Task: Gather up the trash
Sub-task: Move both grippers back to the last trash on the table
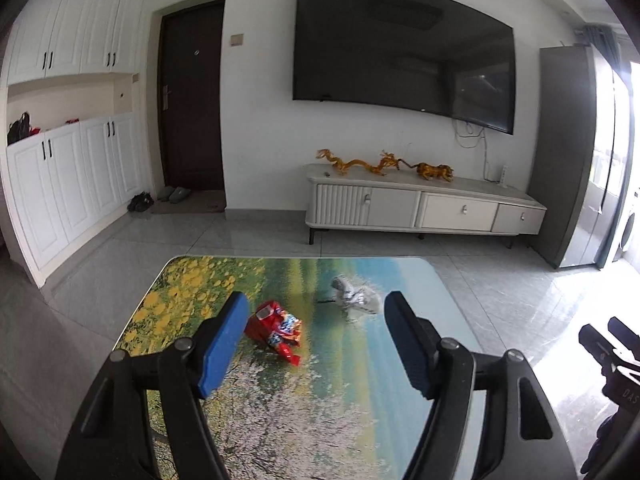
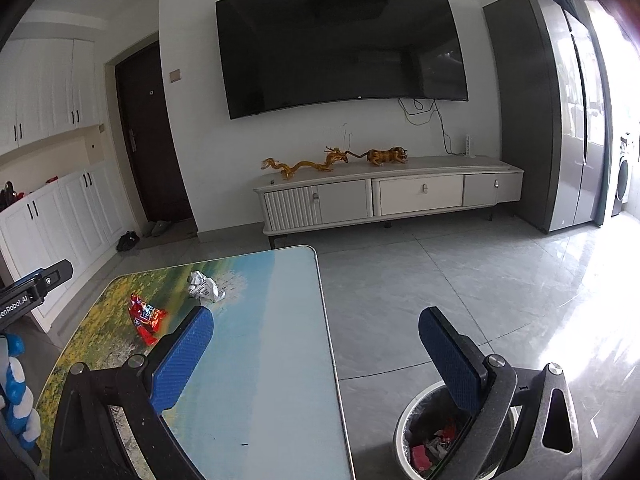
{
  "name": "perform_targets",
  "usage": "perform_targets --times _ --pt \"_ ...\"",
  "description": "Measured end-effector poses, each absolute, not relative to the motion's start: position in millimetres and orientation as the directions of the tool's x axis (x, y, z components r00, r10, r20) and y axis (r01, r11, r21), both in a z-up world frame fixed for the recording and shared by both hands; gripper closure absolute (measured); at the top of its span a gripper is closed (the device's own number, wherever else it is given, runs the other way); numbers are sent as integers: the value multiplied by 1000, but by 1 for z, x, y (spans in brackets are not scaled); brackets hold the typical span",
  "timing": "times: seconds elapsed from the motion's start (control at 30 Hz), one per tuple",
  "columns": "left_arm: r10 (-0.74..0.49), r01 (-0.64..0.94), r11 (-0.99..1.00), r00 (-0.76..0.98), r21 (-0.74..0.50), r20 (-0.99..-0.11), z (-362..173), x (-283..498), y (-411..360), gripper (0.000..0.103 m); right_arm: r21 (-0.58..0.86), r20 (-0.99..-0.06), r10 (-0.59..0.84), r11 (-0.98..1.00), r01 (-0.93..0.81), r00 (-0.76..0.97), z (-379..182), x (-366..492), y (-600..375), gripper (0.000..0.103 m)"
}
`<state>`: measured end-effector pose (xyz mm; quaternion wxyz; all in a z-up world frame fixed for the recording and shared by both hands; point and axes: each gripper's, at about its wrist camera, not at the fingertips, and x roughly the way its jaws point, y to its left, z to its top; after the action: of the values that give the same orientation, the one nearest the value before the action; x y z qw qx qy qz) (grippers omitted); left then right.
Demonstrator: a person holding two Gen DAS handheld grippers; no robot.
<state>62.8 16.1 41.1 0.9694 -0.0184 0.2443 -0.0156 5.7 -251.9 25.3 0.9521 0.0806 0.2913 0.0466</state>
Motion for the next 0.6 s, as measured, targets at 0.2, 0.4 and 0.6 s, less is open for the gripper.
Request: perform_targets --times 0.2,0.4,0.6 --pt "-3 -46 996 838 -75 -545 -1 101 67 23 167 -587 183 981 -103 789 6 51 -225 0" --pt "-50 -42 990 782 -132 -621 -46 138 106 22 174 -625 274 962 -212 731 -24 108 -187 0" --pt "-124 16 986 743 -168 -657 -70 178 101 22 199 -645 371 926 -322 668 -53 167 -137 0"
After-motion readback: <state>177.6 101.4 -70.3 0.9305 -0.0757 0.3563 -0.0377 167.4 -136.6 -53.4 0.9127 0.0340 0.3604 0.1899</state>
